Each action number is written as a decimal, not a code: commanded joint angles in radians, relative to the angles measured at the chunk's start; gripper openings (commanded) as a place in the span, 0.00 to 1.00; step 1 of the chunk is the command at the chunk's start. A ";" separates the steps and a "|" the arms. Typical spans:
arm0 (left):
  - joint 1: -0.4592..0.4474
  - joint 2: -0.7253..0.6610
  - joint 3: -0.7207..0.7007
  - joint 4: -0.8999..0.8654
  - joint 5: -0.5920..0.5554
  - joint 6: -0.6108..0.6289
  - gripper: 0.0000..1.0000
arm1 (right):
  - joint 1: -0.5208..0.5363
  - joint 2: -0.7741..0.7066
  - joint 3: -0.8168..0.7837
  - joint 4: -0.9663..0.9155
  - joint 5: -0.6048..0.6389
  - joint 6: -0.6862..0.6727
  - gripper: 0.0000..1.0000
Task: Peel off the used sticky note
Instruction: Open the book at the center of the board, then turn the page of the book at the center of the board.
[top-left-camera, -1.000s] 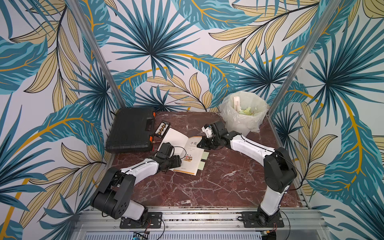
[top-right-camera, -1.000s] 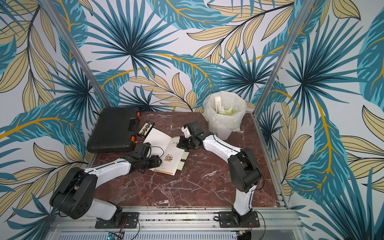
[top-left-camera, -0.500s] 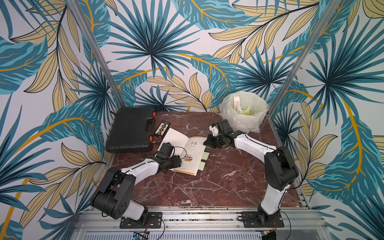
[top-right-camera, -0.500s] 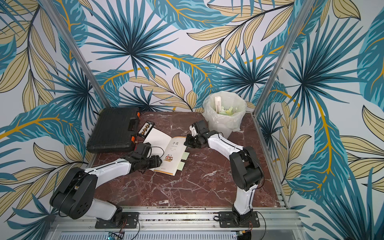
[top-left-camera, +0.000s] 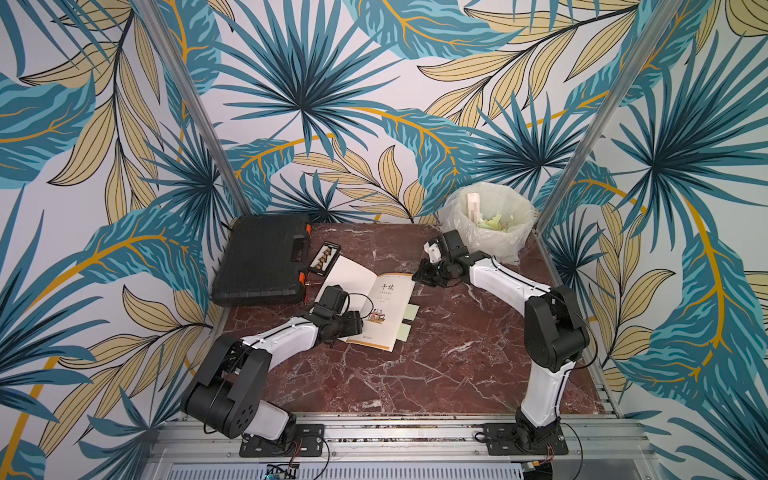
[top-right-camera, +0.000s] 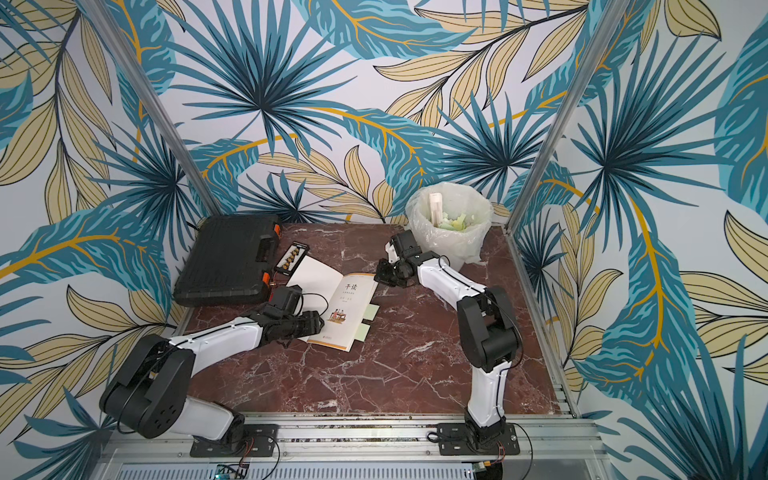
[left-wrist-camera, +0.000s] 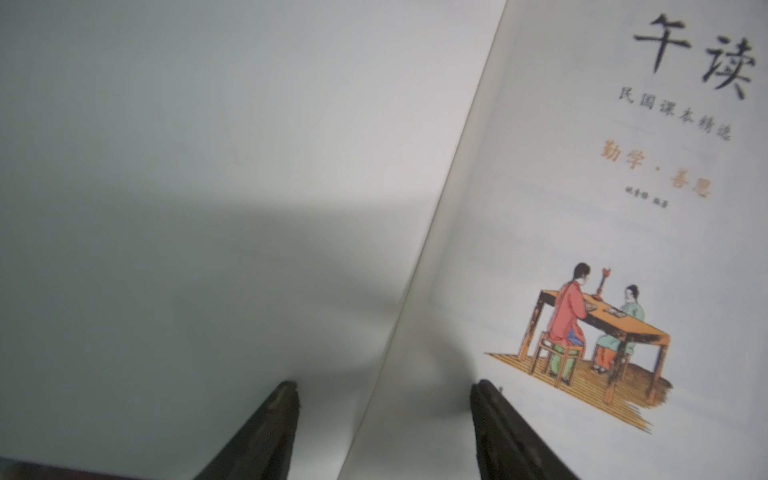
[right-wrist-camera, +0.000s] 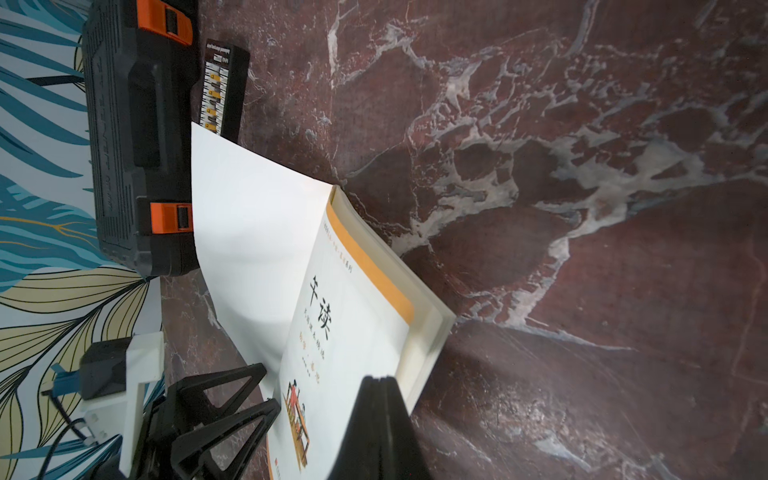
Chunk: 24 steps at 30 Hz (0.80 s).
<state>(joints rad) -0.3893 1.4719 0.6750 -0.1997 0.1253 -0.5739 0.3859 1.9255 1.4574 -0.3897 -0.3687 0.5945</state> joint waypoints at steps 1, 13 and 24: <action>0.000 0.021 0.003 -0.047 -0.022 0.007 0.69 | -0.007 0.036 0.018 -0.044 0.022 -0.021 0.00; 0.000 0.015 0.003 -0.049 -0.018 0.005 0.69 | -0.015 0.077 0.036 -0.040 0.011 -0.019 0.00; 0.000 0.004 0.006 -0.057 -0.022 0.007 0.69 | -0.013 0.153 0.154 -0.155 0.038 -0.071 0.00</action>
<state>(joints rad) -0.3893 1.4719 0.6750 -0.2012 0.1226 -0.5739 0.3721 2.0487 1.5715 -0.4736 -0.3546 0.5640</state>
